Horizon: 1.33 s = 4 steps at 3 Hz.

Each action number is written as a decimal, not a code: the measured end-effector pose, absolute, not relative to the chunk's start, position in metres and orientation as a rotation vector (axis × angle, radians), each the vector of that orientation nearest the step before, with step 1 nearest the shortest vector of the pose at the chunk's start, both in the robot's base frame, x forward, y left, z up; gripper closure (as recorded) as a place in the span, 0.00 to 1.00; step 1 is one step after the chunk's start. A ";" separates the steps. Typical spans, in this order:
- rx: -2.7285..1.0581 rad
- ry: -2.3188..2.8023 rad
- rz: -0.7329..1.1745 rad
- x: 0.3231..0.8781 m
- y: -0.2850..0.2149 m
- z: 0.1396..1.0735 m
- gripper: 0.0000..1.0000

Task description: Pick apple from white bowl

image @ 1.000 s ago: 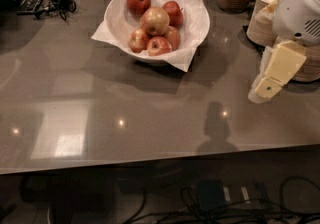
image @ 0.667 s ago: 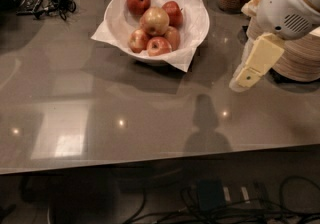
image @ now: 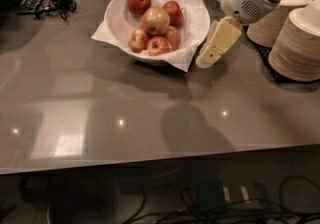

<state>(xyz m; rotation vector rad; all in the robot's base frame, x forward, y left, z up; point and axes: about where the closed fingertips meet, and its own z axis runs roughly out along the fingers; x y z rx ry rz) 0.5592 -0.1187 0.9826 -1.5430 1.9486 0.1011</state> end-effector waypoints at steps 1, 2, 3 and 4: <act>-1.575 1.893 0.115 0.589 -0.095 0.979 0.00; -1.620 1.830 0.119 0.614 -0.073 0.975 0.00; -1.648 1.782 0.114 0.641 -0.055 0.974 0.00; -1.646 1.767 0.130 0.666 -0.039 0.971 0.00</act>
Offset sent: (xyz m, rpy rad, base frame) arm 0.0861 0.0689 -0.0112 0.0162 -0.0815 0.1654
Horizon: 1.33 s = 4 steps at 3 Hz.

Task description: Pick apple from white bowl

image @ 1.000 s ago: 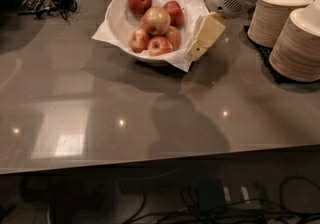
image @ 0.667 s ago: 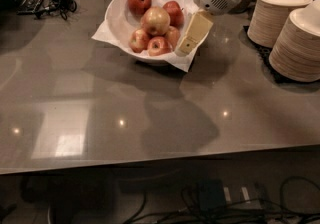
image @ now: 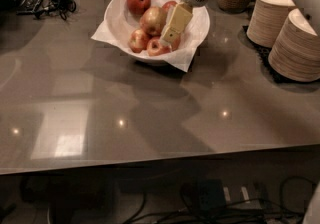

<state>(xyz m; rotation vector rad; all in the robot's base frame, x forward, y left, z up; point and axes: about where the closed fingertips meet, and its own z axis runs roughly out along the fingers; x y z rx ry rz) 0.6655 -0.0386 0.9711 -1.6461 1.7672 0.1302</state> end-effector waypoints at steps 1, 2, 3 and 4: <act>-1.631 1.770 0.155 0.683 -0.028 0.968 0.00; -1.598 1.812 0.203 0.698 -0.023 0.958 0.00; -1.567 1.850 0.243 0.708 -0.019 0.948 0.18; -1.554 1.873 0.270 0.712 -0.015 0.941 0.34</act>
Offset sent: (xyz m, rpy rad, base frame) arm 0.0519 0.0182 -0.0204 0.0801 0.0980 -0.0636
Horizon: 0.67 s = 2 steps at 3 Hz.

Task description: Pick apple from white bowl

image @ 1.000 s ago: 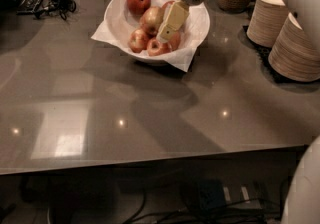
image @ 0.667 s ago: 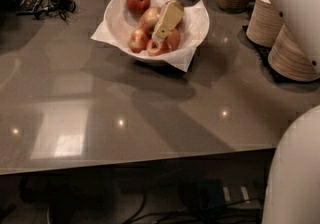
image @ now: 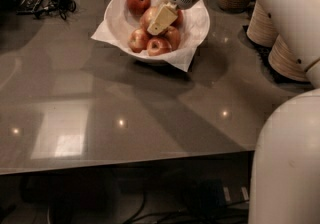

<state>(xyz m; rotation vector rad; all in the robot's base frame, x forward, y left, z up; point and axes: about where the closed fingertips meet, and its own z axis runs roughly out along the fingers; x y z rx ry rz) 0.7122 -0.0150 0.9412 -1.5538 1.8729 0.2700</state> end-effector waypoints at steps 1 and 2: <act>-1.551 1.884 0.284 0.714 -0.012 0.936 0.33; -1.553 1.886 0.289 0.714 -0.011 0.934 0.43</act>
Offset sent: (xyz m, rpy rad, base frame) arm 0.0020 0.0072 -0.0111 0.0106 0.0332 -0.0018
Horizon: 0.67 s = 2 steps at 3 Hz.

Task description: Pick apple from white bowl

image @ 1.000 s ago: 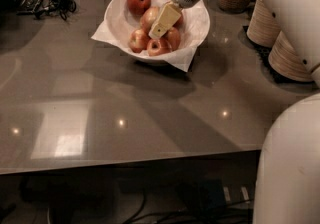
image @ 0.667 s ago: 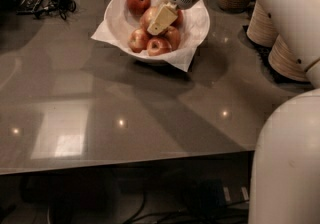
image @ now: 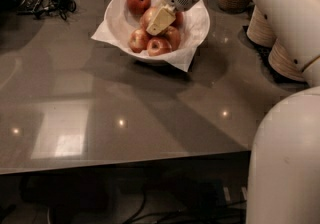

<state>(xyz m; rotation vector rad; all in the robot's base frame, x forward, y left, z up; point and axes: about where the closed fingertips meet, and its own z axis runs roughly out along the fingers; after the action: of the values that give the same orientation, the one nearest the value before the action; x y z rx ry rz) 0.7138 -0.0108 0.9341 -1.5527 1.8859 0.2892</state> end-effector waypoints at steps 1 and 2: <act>-1.555 1.884 0.292 0.713 -0.010 0.934 0.62; -1.590 1.858 0.291 0.707 -0.006 0.939 0.86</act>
Offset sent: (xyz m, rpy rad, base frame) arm -0.0175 0.0042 0.0171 -0.0167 -0.0268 0.0700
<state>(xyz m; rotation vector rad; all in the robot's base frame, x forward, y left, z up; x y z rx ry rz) 0.7066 -0.0063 0.9387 -1.5897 1.8583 0.2913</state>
